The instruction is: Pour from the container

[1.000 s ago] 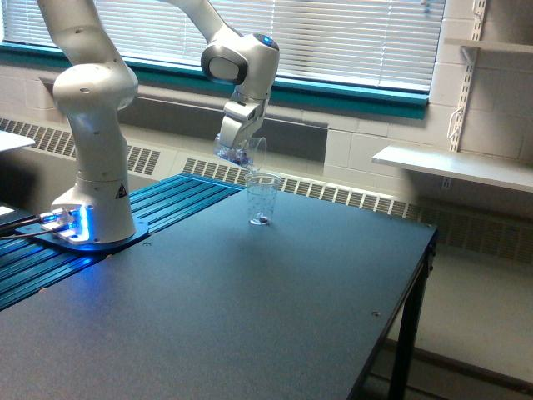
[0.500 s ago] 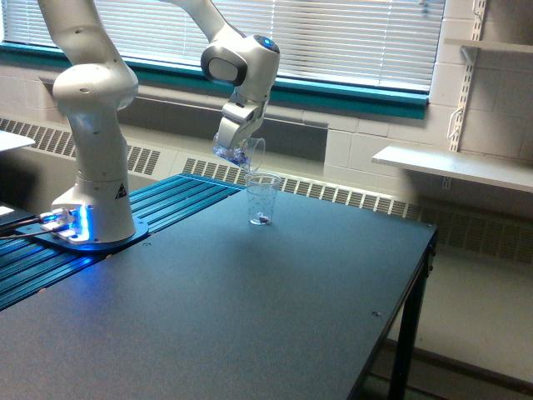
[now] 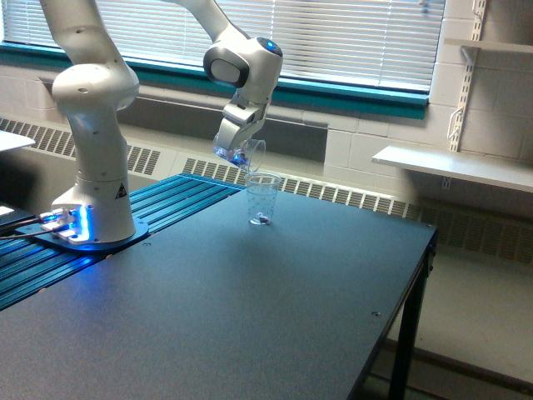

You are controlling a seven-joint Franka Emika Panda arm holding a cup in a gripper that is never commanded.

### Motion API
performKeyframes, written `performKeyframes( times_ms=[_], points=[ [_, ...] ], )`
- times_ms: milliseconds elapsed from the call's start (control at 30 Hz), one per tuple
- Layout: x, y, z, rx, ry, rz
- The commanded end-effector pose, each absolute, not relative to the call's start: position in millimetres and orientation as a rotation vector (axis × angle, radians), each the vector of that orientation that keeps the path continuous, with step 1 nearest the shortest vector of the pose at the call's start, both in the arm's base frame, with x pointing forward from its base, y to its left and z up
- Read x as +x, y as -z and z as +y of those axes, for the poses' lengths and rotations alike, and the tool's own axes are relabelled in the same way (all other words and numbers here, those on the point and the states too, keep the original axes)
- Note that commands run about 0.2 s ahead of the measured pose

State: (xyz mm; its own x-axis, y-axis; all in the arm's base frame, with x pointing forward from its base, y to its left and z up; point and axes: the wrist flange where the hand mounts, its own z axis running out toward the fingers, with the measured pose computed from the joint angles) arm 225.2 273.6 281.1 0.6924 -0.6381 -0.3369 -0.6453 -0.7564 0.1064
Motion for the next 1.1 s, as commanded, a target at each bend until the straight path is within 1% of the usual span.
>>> performKeyframes(
  times_ms=[33, 500, 1100],
  points=[
    [230.9, -280.5, 274.8, -2.847, -0.606, 1.099],
    [238.3, -275.5, 278.0, -2.812, -0.669, 1.128],
    [238.5, -281.5, 290.3, -2.862, -0.598, 1.107]
  ],
)
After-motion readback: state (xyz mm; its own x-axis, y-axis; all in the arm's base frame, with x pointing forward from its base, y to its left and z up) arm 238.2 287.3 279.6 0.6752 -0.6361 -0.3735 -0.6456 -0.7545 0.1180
